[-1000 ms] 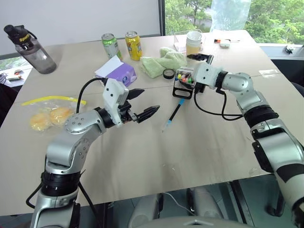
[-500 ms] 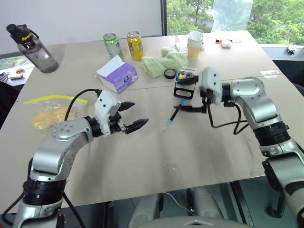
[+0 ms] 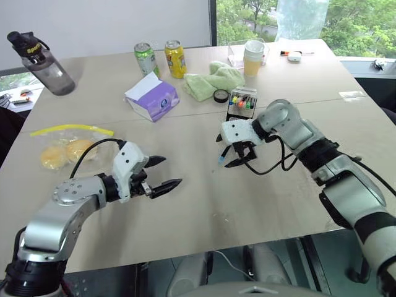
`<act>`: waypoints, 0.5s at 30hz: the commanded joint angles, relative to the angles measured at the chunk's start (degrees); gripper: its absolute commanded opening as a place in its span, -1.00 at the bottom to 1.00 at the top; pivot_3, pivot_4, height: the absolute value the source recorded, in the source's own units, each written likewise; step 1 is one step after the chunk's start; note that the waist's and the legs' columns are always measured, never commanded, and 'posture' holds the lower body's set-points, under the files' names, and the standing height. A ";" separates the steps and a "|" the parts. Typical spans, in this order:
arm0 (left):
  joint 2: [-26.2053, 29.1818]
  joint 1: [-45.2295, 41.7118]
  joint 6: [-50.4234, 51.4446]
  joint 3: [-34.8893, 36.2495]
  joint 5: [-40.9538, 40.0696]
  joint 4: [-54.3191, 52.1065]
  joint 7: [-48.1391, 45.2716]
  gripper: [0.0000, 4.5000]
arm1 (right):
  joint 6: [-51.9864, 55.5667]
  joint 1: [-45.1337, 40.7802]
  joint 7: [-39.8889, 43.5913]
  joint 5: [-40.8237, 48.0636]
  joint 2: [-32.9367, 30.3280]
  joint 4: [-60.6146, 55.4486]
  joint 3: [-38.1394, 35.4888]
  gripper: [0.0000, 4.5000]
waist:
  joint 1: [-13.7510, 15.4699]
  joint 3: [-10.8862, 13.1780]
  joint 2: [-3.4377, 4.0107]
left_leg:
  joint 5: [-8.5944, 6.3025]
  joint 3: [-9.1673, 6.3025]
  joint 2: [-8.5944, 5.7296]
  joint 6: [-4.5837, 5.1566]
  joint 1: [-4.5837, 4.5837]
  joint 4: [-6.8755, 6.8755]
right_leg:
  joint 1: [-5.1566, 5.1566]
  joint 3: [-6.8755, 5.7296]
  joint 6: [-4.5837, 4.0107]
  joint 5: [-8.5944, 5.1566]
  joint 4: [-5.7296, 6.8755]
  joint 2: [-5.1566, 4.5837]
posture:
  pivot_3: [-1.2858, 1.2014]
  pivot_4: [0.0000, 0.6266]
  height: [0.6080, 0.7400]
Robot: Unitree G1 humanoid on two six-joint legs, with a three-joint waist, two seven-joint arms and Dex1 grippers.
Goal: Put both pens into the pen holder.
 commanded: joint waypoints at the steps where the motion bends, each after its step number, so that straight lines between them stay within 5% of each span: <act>1: -0.74 0.64 0.45 1.59 -1.12 -3.44 1.55 1.00 | -4.35 -4.60 -0.84 -4.96 2.02 8.39 1.59 0.99 | -0.09 0.00 0.00 | 0.00 0.00 0.00 0.00 0.00 0.00 | 0.00 0.00 0.00 0.00 0.00 0.00 | 0.03 -0.52 1.00; 5: -1.21 0.92 0.92 1.84 -1.12 -4.25 2.41 1.00 | -5.12 -7.43 -0.61 -8.38 4.30 17.58 2.25 0.63 | -0.27 0.00 0.01 | 0.00 0.06 0.01 0.00 0.07 -0.01 | 0.01 0.01 0.00 0.00 0.04 0.02 | 0.03 -0.52 1.00; 11: -1.32 1.23 1.08 2.02 -1.38 -4.65 2.96 1.00 | -4.86 -8.43 2.11 -8.17 6.14 21.21 0.34 -0.69 | -0.17 -0.02 0.02 | 0.02 0.05 0.01 -0.03 0.19 0.04 | 0.09 0.02 -0.01 0.00 0.11 0.03 | 0.03 -0.52 1.00; 13: -1.34 1.10 1.06 1.90 -1.49 -4.61 3.02 1.00 | -3.92 -8.07 3.57 -7.33 6.55 20.37 -0.62 -0.98 | -0.16 -0.02 0.02 | 0.04 0.03 0.01 -0.07 0.20 0.04 | 0.08 0.03 -0.02 0.01 0.16 0.04 | 0.03 -0.52 1.00; 15: -1.34 0.67 0.93 1.53 -1.57 -4.33 3.02 1.00 | -3.23 -7.63 4.42 -7.38 6.53 19.43 -1.09 -0.98 | -0.19 -0.02 0.02 | 0.05 0.03 0.01 -0.08 0.18 0.03 | 0.06 0.06 -0.02 0.01 0.25 0.04 | 0.03 -0.52 1.00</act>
